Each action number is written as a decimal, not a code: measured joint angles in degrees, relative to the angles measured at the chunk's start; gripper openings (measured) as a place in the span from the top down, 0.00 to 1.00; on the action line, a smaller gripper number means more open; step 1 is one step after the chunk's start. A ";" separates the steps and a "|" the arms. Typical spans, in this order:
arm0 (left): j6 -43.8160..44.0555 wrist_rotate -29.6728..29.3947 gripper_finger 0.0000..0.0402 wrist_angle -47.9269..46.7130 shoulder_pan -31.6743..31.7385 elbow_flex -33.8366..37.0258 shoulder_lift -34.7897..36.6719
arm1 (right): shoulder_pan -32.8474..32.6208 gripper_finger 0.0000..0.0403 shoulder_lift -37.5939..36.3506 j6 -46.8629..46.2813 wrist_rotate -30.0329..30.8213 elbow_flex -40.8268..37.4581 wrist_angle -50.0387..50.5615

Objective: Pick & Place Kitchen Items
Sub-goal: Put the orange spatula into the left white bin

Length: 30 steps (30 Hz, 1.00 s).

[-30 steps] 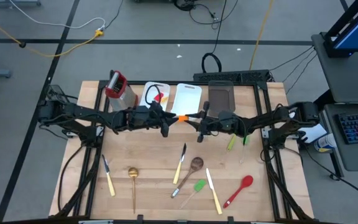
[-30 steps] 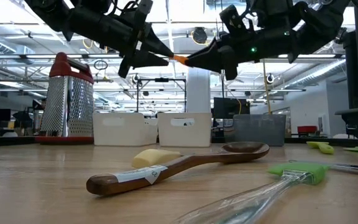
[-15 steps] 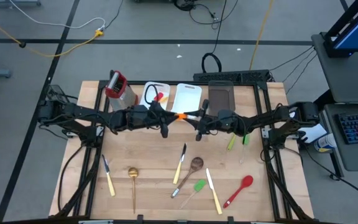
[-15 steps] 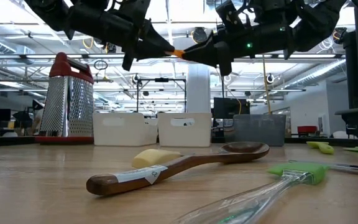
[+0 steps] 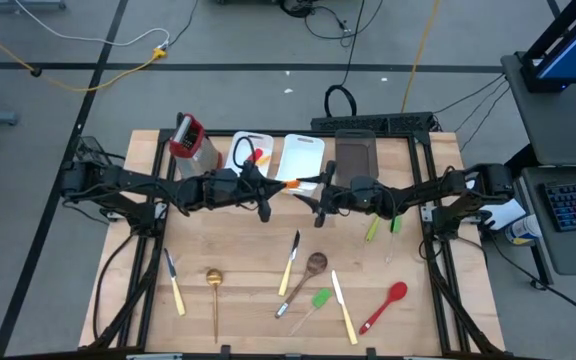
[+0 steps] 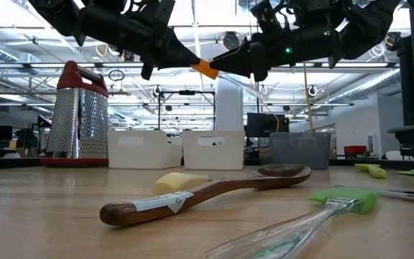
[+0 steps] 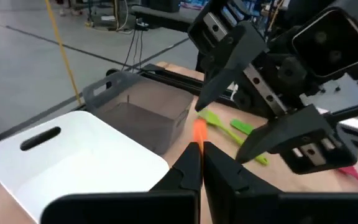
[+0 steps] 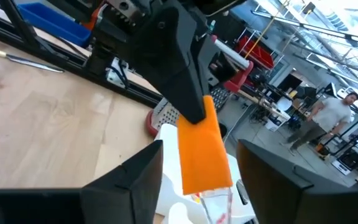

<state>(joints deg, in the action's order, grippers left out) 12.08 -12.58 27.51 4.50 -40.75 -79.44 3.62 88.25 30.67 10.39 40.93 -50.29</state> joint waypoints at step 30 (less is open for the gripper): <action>-7.38 -32.45 0.99 -43.76 3.97 -0.03 15.94 | -2.97 0.51 0.04 2.96 0.00 -0.09 7.42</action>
<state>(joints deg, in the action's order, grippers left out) 4.70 -45.03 -16.26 8.47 -40.79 -63.50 0.64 88.29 33.63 10.39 40.84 -42.87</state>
